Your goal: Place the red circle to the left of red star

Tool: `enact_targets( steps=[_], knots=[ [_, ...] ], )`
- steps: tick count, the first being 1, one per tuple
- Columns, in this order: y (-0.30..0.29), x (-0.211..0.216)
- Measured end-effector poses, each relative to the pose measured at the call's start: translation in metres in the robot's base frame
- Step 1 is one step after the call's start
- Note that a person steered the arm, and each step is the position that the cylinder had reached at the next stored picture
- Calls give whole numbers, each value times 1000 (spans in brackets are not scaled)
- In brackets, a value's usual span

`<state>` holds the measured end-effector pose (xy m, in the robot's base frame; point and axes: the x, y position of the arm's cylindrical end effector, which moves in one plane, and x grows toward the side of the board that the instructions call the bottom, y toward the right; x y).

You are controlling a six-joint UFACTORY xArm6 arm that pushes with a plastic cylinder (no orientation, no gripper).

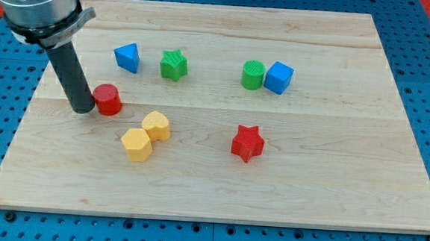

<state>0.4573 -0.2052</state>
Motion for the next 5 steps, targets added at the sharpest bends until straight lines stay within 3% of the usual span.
enact_targets(
  steps=[1,3,4,5],
  knots=[
    [-24,-9],
    [115,-17],
    [158,-18],
    [163,-53]
  ],
)
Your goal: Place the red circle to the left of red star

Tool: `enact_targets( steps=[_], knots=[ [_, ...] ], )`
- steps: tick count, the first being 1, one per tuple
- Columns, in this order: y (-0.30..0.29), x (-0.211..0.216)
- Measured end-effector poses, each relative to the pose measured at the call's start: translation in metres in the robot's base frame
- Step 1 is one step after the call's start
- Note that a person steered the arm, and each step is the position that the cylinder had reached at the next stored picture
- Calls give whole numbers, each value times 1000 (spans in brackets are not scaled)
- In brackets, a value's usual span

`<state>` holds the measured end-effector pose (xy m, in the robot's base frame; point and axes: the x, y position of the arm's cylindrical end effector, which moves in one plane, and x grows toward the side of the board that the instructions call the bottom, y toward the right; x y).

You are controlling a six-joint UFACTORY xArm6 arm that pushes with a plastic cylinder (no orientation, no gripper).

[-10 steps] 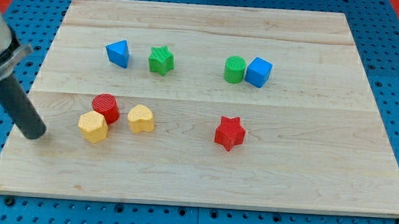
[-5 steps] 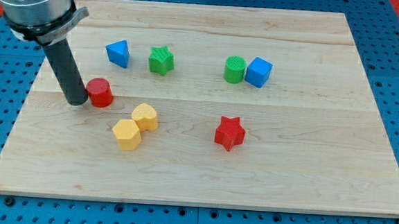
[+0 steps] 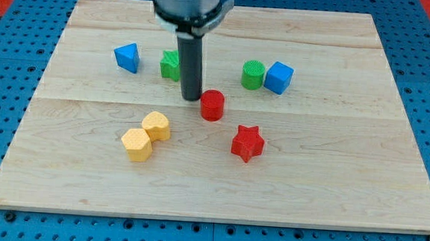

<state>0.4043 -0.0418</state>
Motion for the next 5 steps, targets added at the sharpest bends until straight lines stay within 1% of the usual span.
enact_targets(
  steps=[1,3,4,5],
  knots=[
    [18,-8],
    [65,67],
    [51,19],
    [84,13]
  ],
)
